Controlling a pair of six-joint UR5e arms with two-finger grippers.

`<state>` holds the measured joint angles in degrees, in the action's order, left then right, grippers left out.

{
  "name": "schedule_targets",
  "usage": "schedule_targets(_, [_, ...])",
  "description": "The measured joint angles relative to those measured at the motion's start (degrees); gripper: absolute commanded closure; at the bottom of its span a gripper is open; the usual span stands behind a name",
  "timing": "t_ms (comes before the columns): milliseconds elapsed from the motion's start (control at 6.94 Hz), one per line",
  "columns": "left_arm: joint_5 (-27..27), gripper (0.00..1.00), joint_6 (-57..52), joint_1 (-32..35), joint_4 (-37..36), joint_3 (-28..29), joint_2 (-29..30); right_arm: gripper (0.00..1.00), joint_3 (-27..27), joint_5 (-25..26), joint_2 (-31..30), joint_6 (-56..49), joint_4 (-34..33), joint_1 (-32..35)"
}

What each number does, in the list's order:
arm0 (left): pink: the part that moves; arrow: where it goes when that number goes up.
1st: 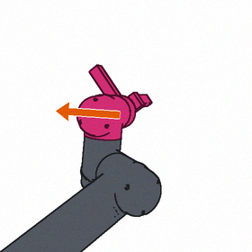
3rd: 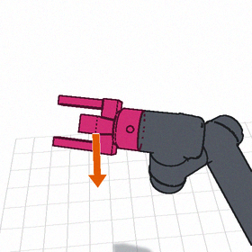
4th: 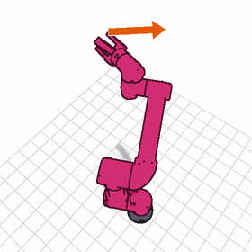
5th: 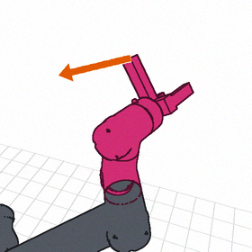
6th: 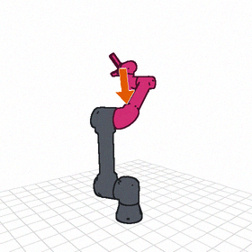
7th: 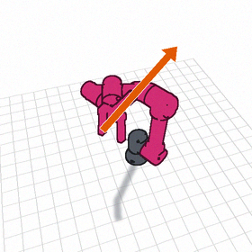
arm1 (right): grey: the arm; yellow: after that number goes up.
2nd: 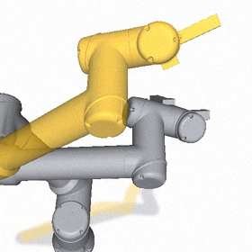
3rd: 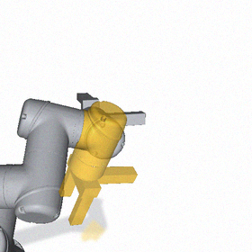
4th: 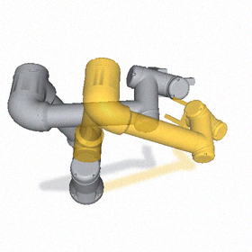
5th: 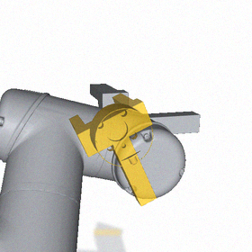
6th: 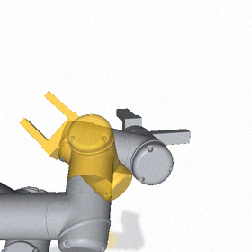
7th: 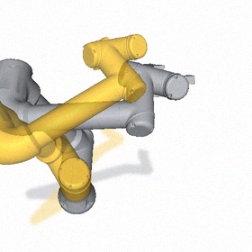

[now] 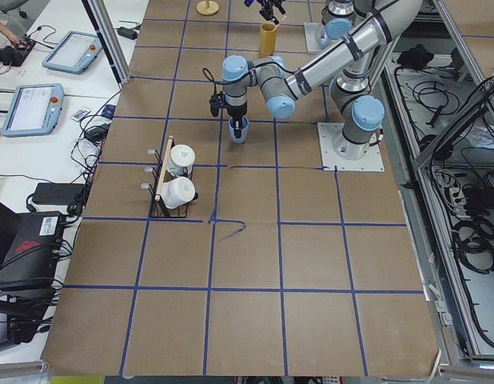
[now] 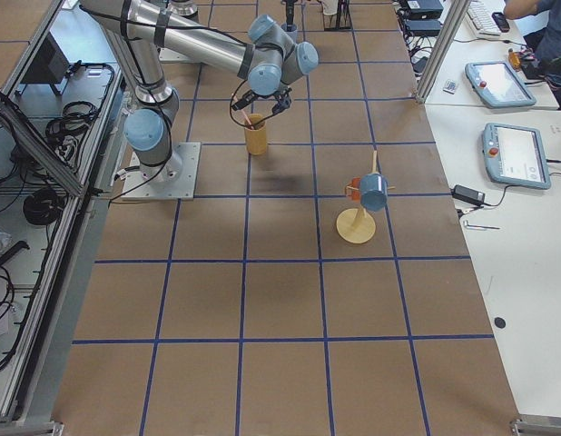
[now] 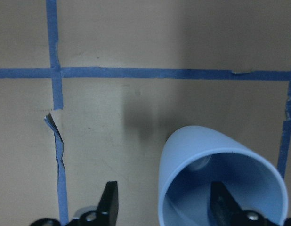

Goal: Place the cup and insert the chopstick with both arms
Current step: 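Carry the blue cup with the left gripper toward the table center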

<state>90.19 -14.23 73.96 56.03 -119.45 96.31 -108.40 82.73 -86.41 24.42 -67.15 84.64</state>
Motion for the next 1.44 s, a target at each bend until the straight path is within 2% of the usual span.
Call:
schedule_targets(288, [0.0, 1.00, 0.0, 0.9, -0.8, 1.0, 0.1, 0.57, -0.3, 0.0, 0.0, 0.4, 0.1, 0.0])
schedule_targets(577, [-0.1, 1.00, 3.1, 4.9, -1.3, 5.0, 0.1, 0.62, -0.3, 0.0, 0.0, 0.5, 0.1, 0.0])
schedule_targets(1153, [-3.4, 1.00, 28.0, 19.4, -1.0, 15.1, 5.3, 0.63, -0.3, -1.8, 0.7, 0.5, -0.5, 0.0])
schedule_targets(1297, [-3.3, 1.00, 33.3, 22.7, -2.2, 17.4, 7.9, 0.83, -0.3, -2.0, 1.1, 0.5, -0.6, 0.0])
schedule_targets(1441, [-3.0, 1.00, 36.9, 25.6, -2.8, 20.3, 10.6, 0.85, -0.2, -2.0, 1.3, 0.6, -0.6, 0.0])
